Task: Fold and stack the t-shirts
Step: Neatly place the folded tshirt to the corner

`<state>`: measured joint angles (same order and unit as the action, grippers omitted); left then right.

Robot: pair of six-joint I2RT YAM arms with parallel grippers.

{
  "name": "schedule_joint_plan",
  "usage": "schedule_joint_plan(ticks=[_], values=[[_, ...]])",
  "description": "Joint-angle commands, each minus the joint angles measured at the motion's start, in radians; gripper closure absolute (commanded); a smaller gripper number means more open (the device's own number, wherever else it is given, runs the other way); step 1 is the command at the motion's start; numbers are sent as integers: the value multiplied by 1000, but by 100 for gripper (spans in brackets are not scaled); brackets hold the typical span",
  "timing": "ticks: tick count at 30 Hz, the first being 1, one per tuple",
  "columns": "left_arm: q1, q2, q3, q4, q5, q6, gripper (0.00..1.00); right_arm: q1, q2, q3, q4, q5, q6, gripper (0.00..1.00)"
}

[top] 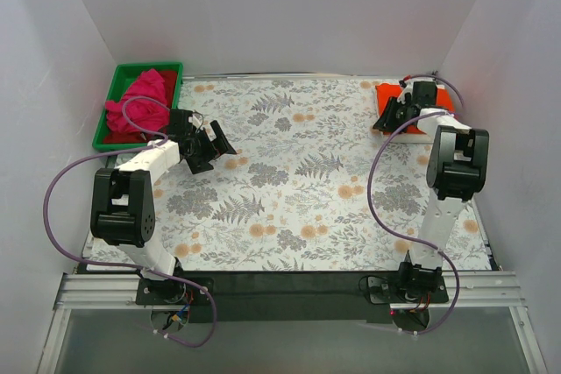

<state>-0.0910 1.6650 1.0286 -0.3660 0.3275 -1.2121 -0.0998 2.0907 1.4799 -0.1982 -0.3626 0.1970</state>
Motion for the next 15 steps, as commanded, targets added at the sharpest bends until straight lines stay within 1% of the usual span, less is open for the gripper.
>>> schedule_joint_plan(ticks=[1,4,7,9,11,15], values=[[-1,-11,21,2,15,6,5,-8,-70,-10,54,-58,22,70],[-1,-11,21,2,19,5,5,-20,-161,-15,52,0,-8,69],[-1,-11,22,4,25,5,5,-63,-231,-20,59,77,-22,68],[-1,-10,22,4,27,3,4,-112,-248,-24,72,106,-15,68],[-1,-13,22,6,28,3,5,-164,-245,-33,94,105,11,68],[-1,-11,22,6,31,5,4,-222,-207,-76,164,85,38,68]])
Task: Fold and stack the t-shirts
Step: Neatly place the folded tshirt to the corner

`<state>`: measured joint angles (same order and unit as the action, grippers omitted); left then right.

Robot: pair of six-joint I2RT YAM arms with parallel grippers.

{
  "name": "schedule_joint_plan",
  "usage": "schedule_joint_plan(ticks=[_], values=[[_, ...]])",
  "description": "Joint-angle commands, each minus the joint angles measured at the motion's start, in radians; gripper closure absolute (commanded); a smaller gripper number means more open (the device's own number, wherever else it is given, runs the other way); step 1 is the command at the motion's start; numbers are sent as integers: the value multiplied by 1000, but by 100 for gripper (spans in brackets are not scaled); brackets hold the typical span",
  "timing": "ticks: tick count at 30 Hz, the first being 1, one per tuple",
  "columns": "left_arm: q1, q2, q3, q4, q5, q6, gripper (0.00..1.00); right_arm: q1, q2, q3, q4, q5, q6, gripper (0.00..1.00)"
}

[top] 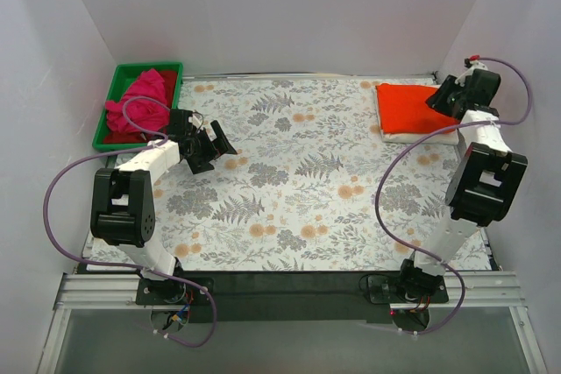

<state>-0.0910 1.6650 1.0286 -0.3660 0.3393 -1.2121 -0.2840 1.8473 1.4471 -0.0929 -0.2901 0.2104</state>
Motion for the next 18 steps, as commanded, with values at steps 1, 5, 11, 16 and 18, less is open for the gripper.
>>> schedule_joint_plan(ticks=[1,5,11,16,18], values=[[-1,-11,22,6,18,5,4,-44,46,-50,64,5,27,68],[-1,-11,21,6,20,5,4,-58,98,-79,78,-18,35,68],[-1,-14,21,7,18,6,5,-79,98,-214,144,15,64,68],[-1,-22,22,6,18,6,4,-78,14,-234,143,19,27,68],[-1,-22,19,6,17,6,5,-66,-31,-225,151,57,-6,68]])
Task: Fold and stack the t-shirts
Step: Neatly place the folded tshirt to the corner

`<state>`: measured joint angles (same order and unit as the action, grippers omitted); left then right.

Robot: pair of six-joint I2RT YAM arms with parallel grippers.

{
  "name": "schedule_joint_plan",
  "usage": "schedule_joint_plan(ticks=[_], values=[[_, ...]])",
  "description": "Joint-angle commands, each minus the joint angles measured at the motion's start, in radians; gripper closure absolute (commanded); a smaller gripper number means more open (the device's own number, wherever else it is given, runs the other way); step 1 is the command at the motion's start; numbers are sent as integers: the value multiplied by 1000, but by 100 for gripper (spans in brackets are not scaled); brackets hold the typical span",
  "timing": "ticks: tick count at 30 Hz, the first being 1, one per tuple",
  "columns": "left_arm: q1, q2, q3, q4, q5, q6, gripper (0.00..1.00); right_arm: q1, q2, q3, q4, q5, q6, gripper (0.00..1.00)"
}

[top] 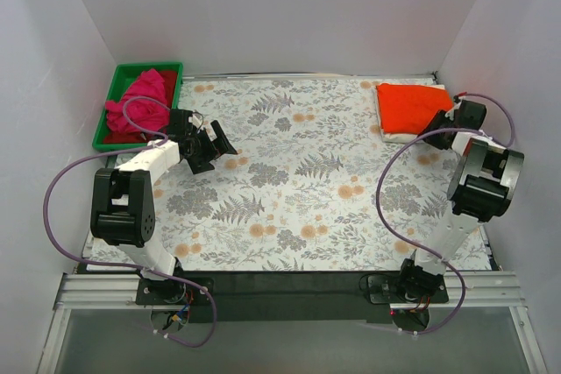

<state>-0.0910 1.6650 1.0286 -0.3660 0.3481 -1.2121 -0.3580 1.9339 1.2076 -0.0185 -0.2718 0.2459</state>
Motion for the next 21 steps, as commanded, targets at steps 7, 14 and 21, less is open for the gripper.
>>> schedule_joint_plan(ticks=[7,14,21], values=[[-1,-17,19,6,-3,13,5,88,-142,82,147,267,-192,78],[-1,-11,21,7,-34,31,5,129,28,231,252,525,-301,91],[-3,10,22,6,-44,48,5,128,263,452,227,560,-352,92]])
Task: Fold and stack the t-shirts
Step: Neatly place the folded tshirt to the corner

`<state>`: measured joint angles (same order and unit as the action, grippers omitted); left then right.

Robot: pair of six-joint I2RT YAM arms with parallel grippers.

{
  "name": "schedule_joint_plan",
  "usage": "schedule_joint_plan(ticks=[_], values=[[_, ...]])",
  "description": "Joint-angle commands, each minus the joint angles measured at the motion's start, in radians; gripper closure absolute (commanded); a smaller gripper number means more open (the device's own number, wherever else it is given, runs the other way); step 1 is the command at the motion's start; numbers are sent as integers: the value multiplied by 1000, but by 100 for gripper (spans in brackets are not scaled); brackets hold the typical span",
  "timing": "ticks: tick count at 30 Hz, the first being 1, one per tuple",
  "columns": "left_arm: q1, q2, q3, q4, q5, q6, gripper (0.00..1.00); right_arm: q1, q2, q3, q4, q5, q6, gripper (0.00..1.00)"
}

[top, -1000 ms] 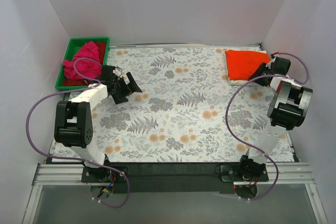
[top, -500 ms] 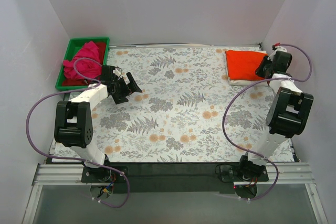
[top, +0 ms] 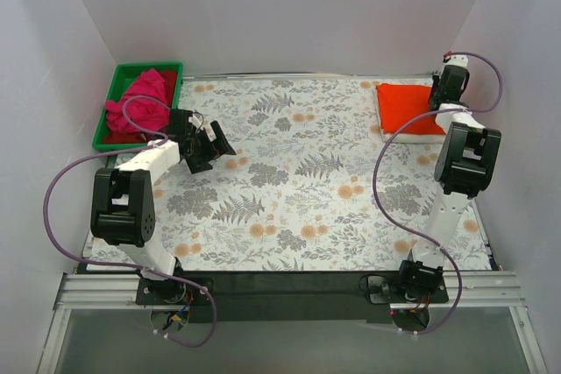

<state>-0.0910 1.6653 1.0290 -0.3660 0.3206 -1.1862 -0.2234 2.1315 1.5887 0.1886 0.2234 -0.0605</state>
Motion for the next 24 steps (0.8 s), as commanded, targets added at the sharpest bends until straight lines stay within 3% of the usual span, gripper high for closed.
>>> schedule_joint_plan(ticks=[1,9,24], values=[[-3,13,22,6,-21,23,4,-7,89,108,-9,77,-47,92],[-10,33,26,4,-12,30,5,-17,153,67,-31,159,-47,93],[-16,-7,26,2,0,25,5,71,-182,-194,14,44,-27,92]])
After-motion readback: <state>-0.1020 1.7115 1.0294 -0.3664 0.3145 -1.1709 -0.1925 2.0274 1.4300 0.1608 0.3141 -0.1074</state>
